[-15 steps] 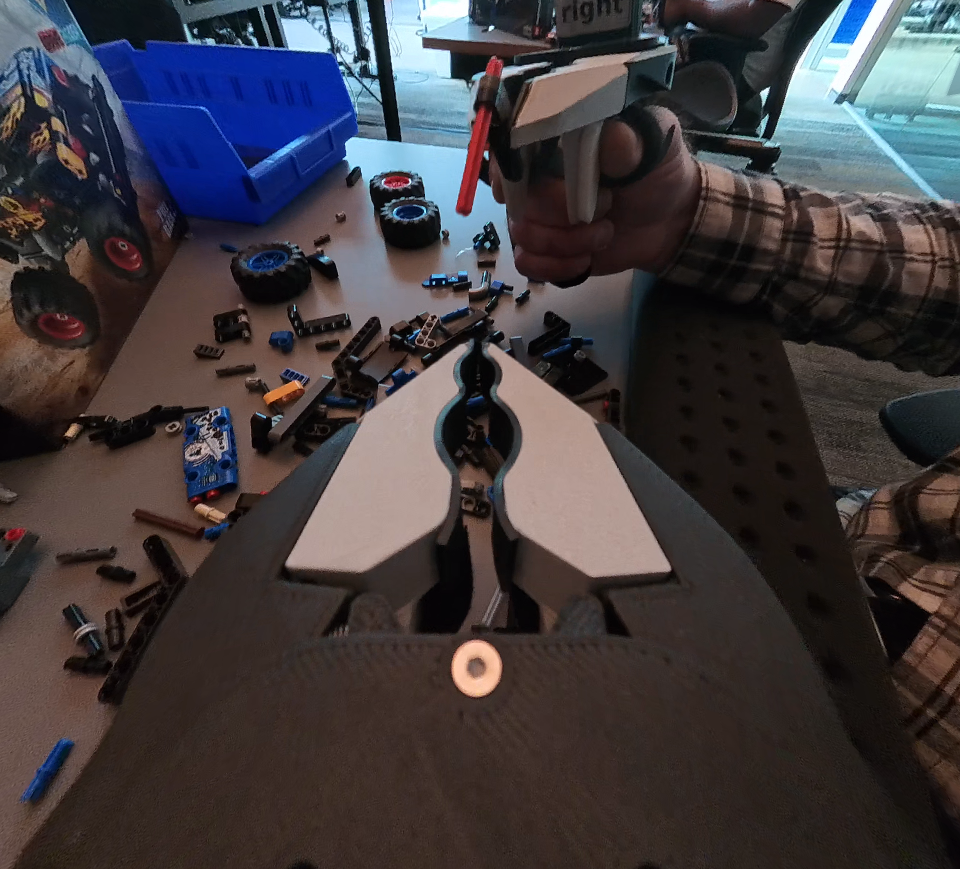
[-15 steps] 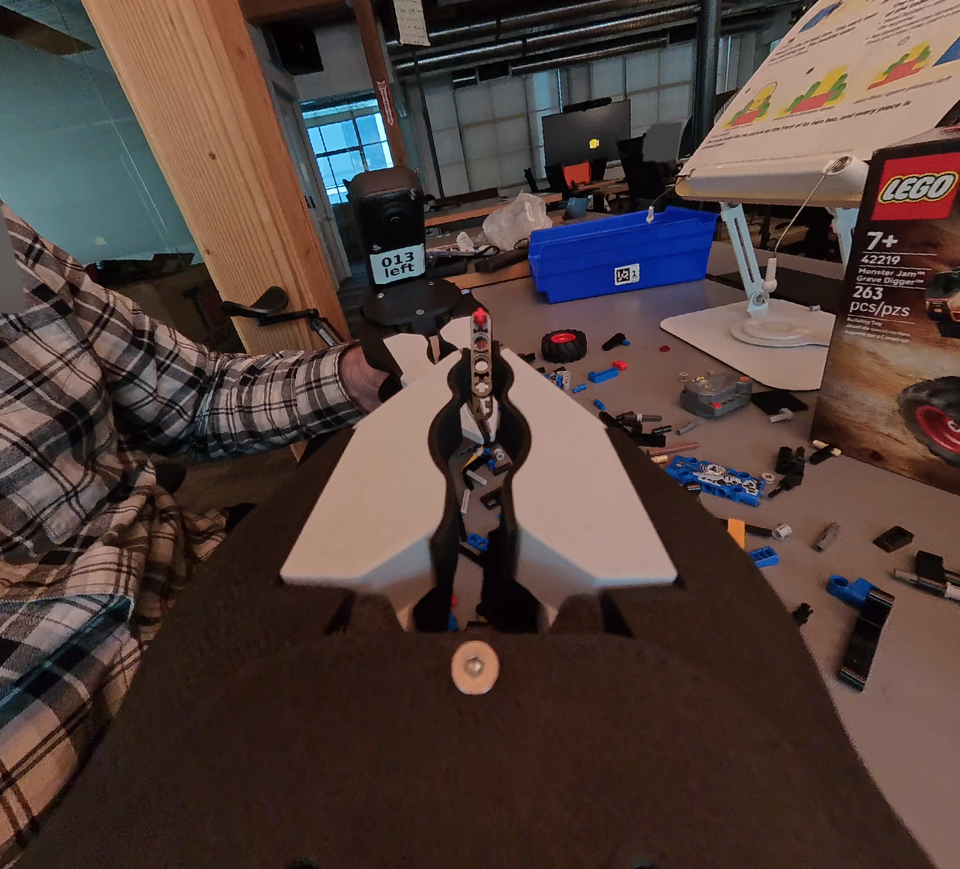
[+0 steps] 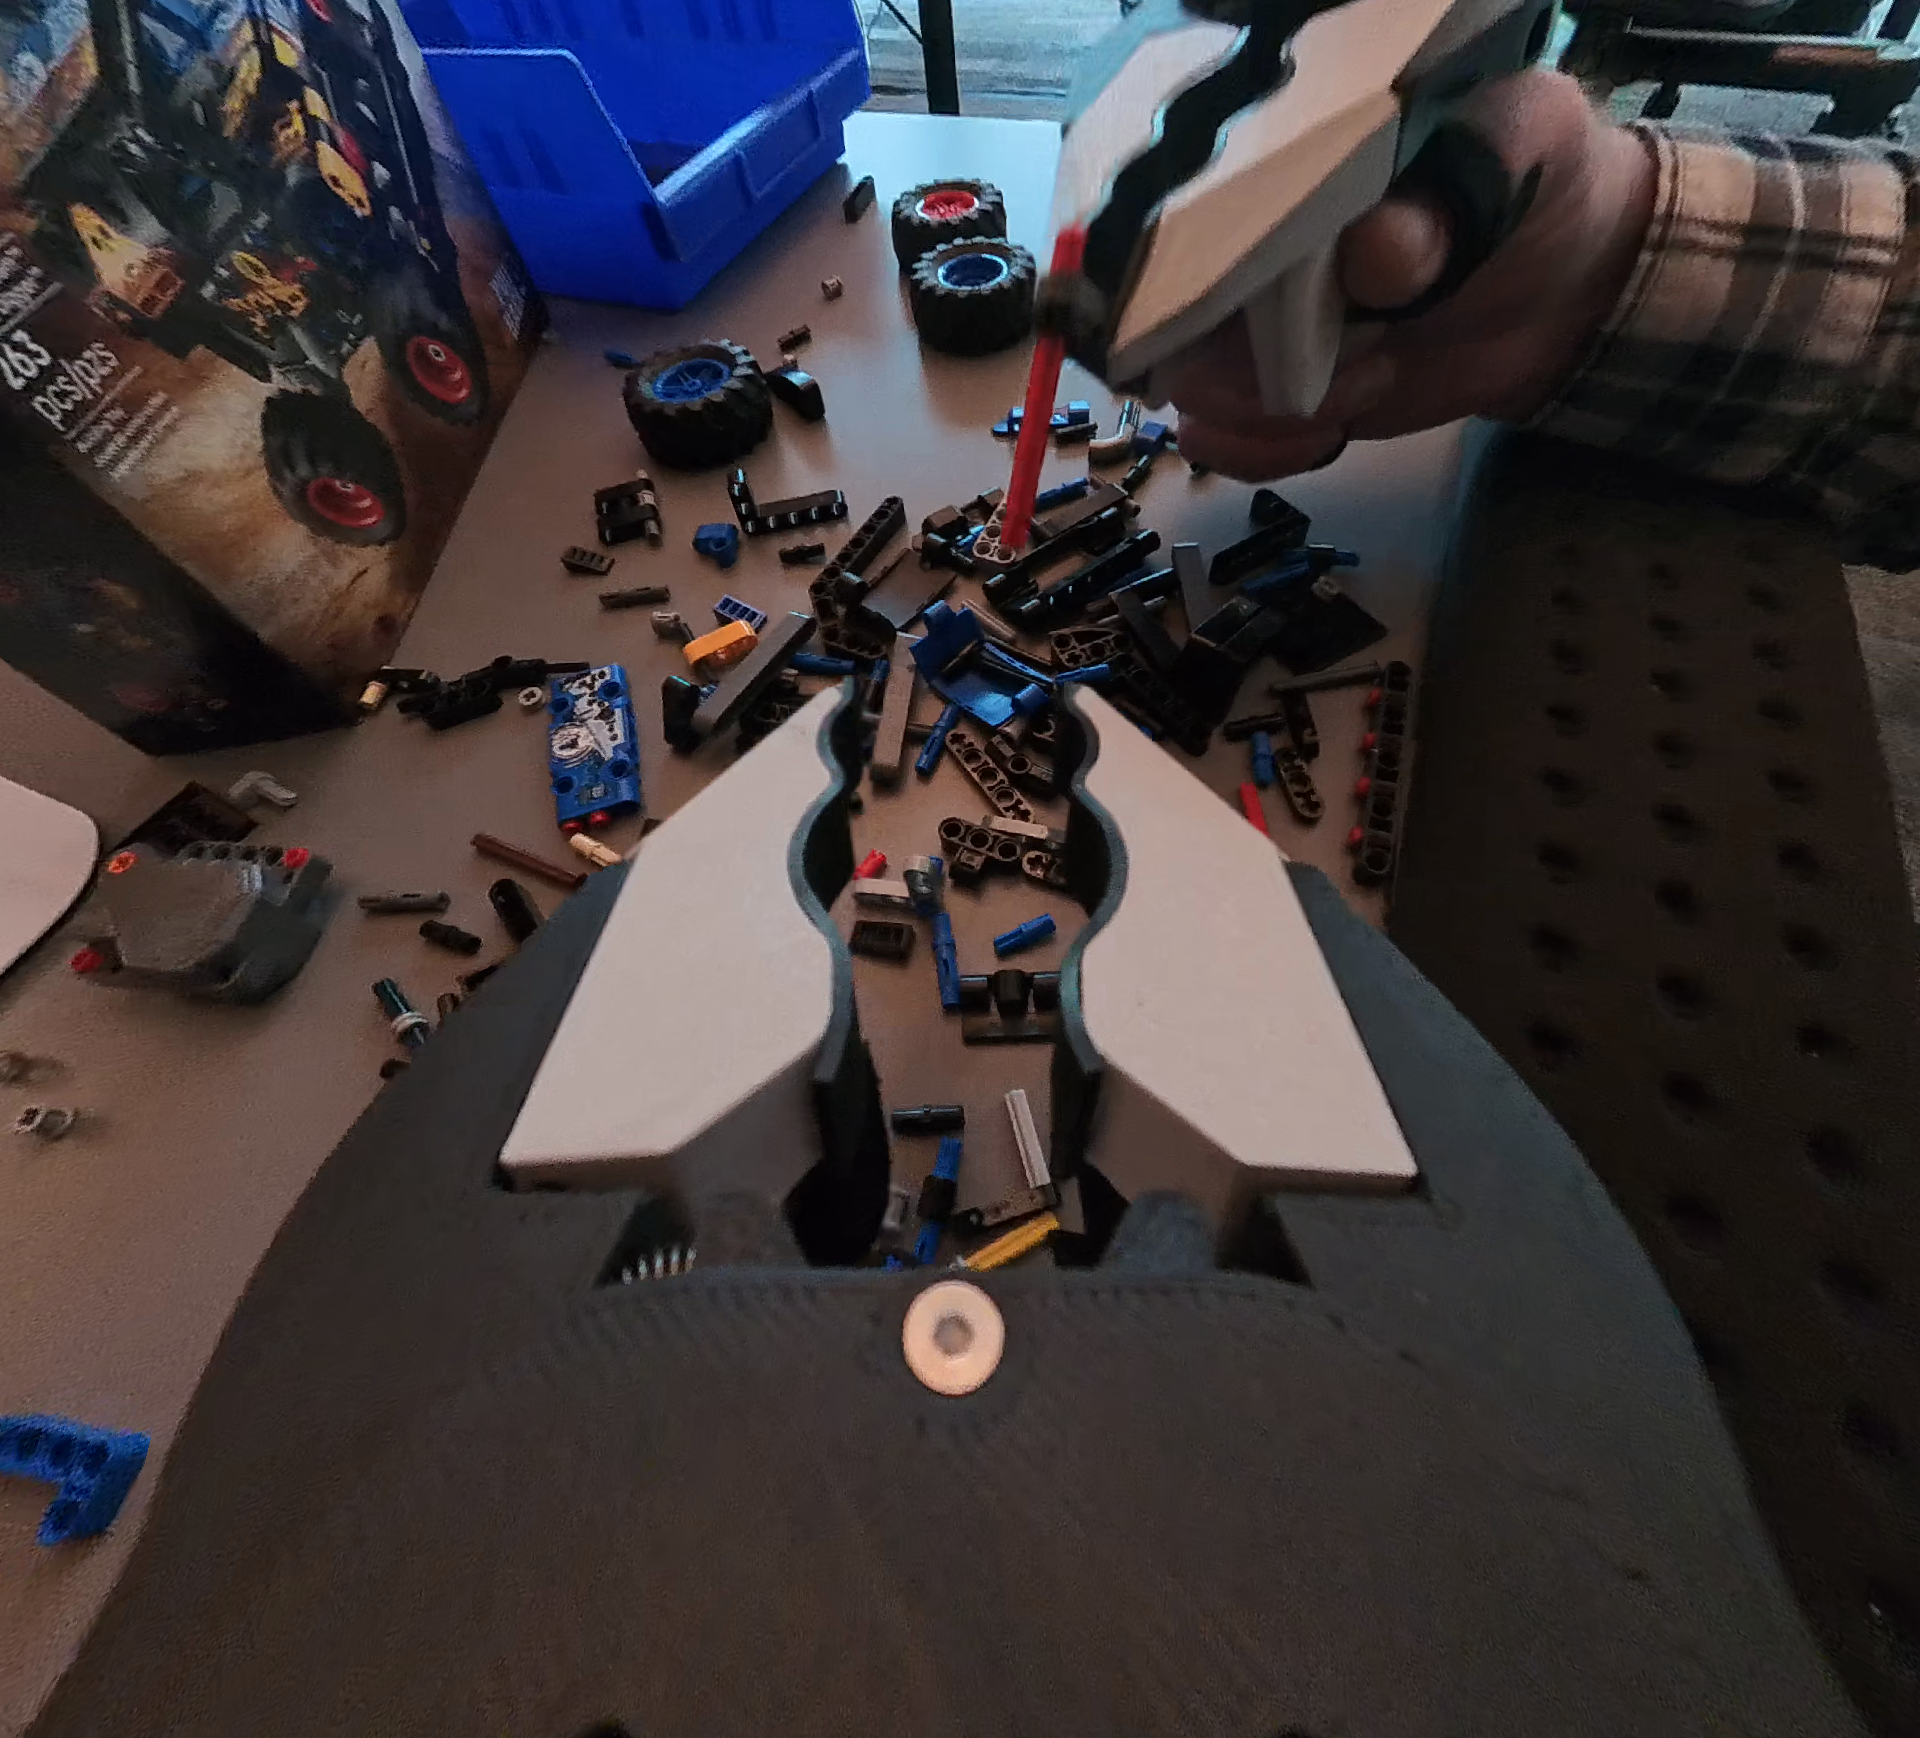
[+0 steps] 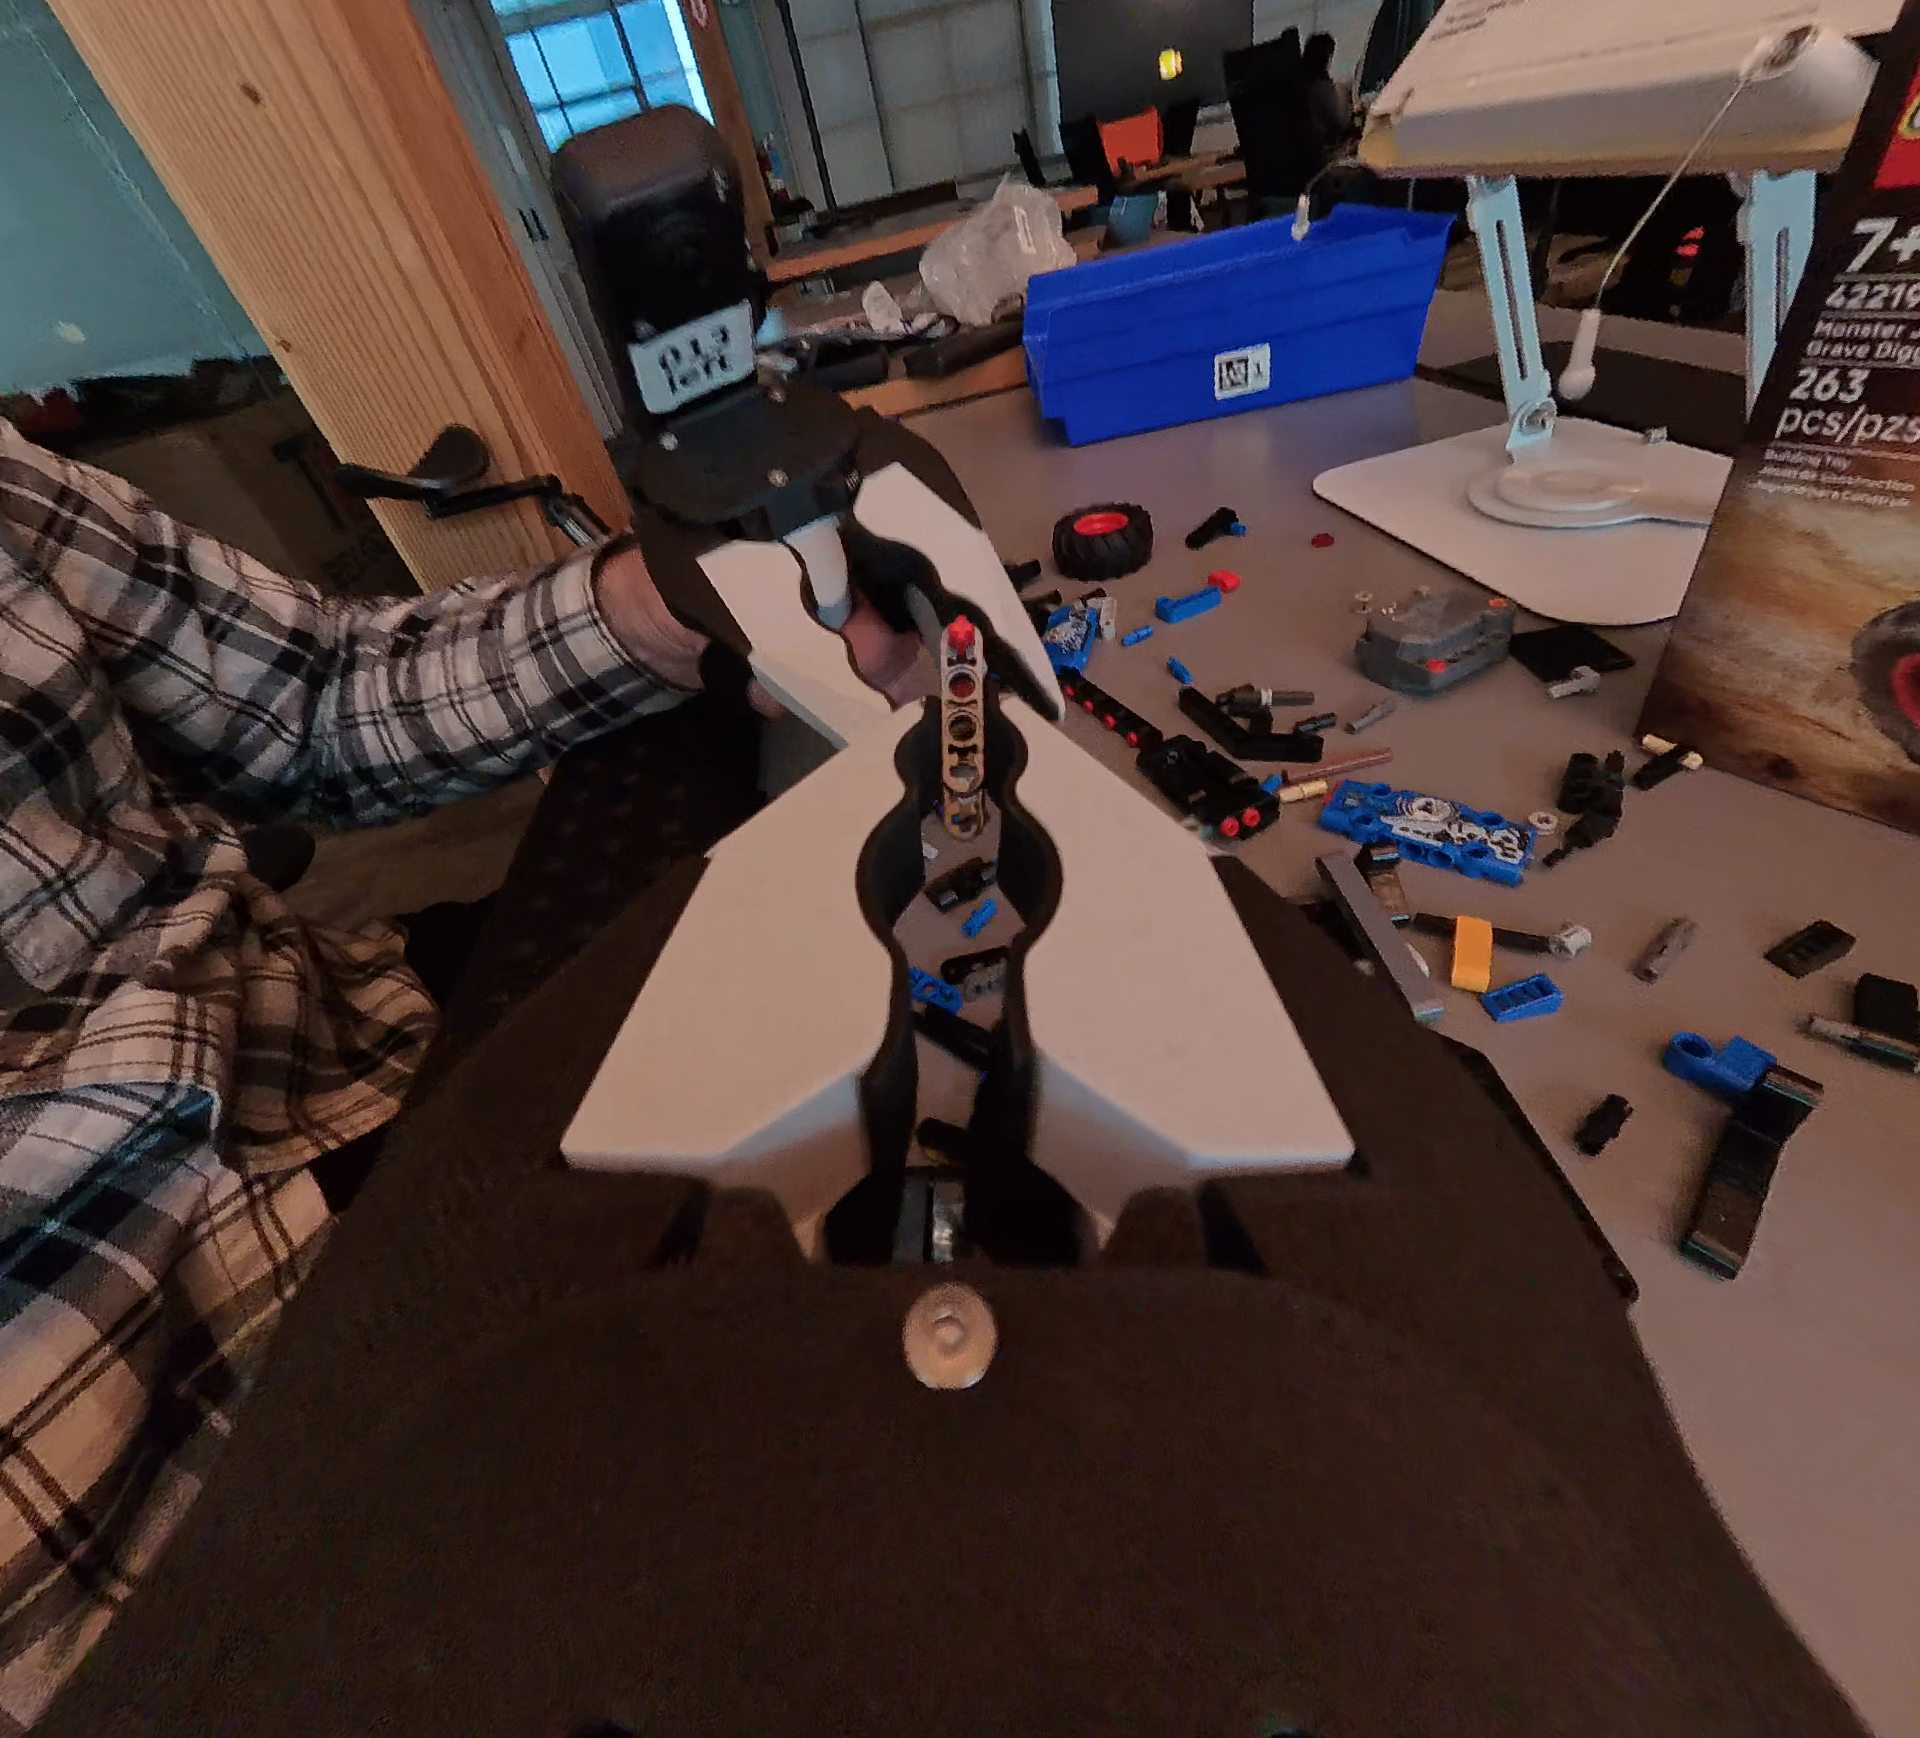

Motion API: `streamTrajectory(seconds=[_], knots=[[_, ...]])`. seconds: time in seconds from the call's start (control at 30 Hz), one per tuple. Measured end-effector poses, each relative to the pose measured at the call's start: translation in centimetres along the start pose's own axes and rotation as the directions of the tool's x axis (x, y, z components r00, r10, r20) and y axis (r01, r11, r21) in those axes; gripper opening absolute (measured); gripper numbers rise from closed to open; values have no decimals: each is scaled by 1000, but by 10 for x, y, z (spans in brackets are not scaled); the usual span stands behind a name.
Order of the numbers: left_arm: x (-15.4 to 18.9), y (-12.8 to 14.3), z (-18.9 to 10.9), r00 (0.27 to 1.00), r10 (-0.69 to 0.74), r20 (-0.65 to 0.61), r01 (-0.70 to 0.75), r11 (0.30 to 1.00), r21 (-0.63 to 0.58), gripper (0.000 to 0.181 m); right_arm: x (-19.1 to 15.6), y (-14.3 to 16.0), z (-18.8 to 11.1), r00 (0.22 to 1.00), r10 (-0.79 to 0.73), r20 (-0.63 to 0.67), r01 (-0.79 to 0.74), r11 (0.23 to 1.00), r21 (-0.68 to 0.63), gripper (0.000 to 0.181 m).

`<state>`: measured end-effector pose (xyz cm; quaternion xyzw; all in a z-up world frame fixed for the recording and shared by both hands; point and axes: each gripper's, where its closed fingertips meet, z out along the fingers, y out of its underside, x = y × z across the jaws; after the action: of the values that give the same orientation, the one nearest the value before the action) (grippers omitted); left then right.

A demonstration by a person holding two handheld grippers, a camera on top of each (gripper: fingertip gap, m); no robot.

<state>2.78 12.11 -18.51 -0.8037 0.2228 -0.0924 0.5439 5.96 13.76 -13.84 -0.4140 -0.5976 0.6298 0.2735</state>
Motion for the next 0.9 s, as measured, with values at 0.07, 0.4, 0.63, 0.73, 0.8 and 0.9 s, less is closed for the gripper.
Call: streamTrajectory(seconds=[0.07,0.4,0.63,0.73,0.8,0.9], knots=[[-2,0,0,1000,-6,0,6,1000,2,43,3,8,6,999,-15,-29,13,999,-48,5],[14,-15,9,998,55,-21,-54,997,48,39,3,29,16,998,-49,-33,44,987,-152,5],[20,-15,3,991,132,-24,-130,990,50,10,-9,28,27,998,-66,17,68,986,-152,5],[13,-16,1,995,101,-9,-100,994,53,0,-9,24,31,997,-80,6,79,986,-149,5],[11,-17,-2,994,113,8,-113,992,61,0,-9,22,33,996,-91,-4,89,984,-154,5],[10,-23,-7,997,81,-6,-80,992,99,1,-12,15,35,998,-58,10,59,991,-122,5]])
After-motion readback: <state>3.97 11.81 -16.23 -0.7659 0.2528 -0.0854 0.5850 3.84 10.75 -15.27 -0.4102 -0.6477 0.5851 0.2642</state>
